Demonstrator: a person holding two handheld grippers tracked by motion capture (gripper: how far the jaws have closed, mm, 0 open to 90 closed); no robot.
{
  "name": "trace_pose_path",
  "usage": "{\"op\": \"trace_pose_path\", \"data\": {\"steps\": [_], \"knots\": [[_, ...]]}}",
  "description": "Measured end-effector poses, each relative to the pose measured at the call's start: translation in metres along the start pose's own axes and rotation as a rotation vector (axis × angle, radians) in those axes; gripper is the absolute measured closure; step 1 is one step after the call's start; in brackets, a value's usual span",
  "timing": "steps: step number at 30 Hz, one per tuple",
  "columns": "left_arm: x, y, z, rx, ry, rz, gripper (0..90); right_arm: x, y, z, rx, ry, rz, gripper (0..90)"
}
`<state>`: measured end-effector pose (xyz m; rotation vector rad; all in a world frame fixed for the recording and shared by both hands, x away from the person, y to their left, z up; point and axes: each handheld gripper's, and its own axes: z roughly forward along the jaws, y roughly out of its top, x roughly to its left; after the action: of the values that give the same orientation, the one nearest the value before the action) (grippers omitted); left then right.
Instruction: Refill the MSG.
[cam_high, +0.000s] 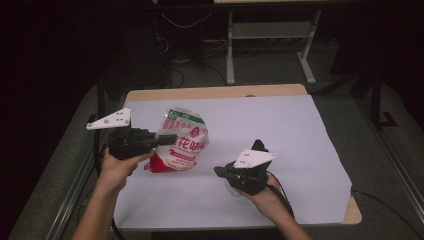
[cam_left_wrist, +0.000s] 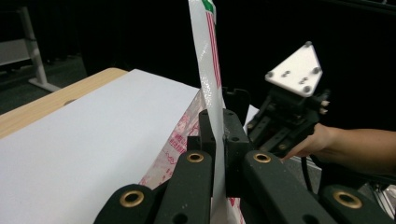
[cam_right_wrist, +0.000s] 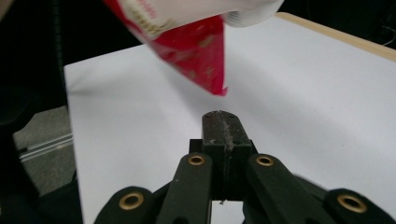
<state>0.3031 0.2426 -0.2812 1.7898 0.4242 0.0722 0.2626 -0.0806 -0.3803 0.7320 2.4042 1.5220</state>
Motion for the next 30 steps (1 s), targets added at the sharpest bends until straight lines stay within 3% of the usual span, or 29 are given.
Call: {"op": "trace_pose_path", "data": {"steps": [6,12,17,20,30], "knots": [[-0.009,0.008,0.000,-0.002,-0.019,0.016,90.0,0.001,0.007,0.010,-0.009,-0.037,-0.020,90.0],[-0.015,0.016,-0.001,-0.010,-0.038,0.026,90.0,-0.003,0.015,0.021,-0.001,-0.061,-0.009,90.0],[-0.018,0.021,0.001,-0.026,-0.061,0.028,90.0,-0.002,0.020,0.027,-0.018,-0.061,-0.020,90.0],[-0.021,0.023,0.003,-0.022,-0.072,0.035,90.0,0.003,0.024,0.034,-0.023,-0.074,-0.054,90.0],[-0.024,0.030,0.018,-0.004,-0.090,0.036,90.0,0.016,0.017,0.038,-0.045,-0.053,-0.103,90.0]]}}
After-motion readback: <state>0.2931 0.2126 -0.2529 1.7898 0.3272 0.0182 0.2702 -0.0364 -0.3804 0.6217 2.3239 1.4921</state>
